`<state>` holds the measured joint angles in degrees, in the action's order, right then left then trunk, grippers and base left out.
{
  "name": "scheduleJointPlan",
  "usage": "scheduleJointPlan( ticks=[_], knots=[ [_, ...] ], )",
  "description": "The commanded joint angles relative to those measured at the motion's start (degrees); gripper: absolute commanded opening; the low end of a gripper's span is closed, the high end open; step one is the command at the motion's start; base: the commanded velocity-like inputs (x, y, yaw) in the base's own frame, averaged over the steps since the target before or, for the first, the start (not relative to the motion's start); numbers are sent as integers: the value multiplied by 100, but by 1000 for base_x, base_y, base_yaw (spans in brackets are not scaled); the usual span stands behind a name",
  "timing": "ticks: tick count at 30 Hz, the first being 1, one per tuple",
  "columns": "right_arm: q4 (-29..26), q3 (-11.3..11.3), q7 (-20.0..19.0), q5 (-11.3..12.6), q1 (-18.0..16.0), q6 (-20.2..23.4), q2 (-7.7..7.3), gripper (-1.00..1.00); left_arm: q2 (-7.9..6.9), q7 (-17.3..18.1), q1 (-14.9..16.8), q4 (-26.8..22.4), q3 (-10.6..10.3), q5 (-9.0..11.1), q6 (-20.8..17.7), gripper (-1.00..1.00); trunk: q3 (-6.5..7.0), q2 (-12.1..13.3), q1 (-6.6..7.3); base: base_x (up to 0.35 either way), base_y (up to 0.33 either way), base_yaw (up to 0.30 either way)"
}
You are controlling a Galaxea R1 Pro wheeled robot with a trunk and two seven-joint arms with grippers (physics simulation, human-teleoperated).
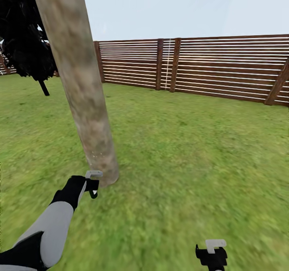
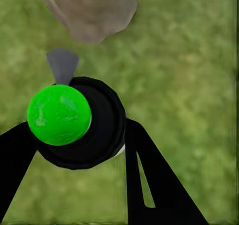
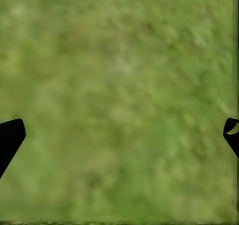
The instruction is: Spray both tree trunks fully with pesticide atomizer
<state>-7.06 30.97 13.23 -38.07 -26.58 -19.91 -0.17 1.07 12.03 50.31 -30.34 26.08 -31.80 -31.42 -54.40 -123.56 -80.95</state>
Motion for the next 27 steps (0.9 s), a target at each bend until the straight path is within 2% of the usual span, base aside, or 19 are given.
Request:
scheduleJointPlan(
  ticks=[1,5,7,10,14,18,27],
  knots=[
    [12,41,22,-60,-5,-22,0,100,17,49,29,-52,51,-64,-25,-100,-5,-3,3,-257,-200,124],
    [11,40,22,-60,-5,-22,0,100,38,46,199,-307,69,-63,-184,-100,-5,-3,3,-135,-189,229],
    [11,39,22,-60,-5,-24,0,100,41,34,358,-332,61,-63,-403,-100,-5,-3,3,237,-66,125],
    [11,34,22,-60,-5,-22,0,100,54,21,519,-340,63,-63,-518,-100,-5,-3,3,315,-15,29],
    [11,32,22,-60,-5,-22,0,100,137,4,537,-329,55,-72,-531,-100,-5,-3,3,320,-48,2],
    [11,32,22,-60,-5,-22,1,100,145,-1,533,-329,55,-72,-534,-100,-5,-3,3,221,-193,31],
    [11,34,22,-60,-5,-22,2,100,125,-7,487,-341,45,-102,-537,-100,-5,-3,3,106,-250,224]
  ],
)
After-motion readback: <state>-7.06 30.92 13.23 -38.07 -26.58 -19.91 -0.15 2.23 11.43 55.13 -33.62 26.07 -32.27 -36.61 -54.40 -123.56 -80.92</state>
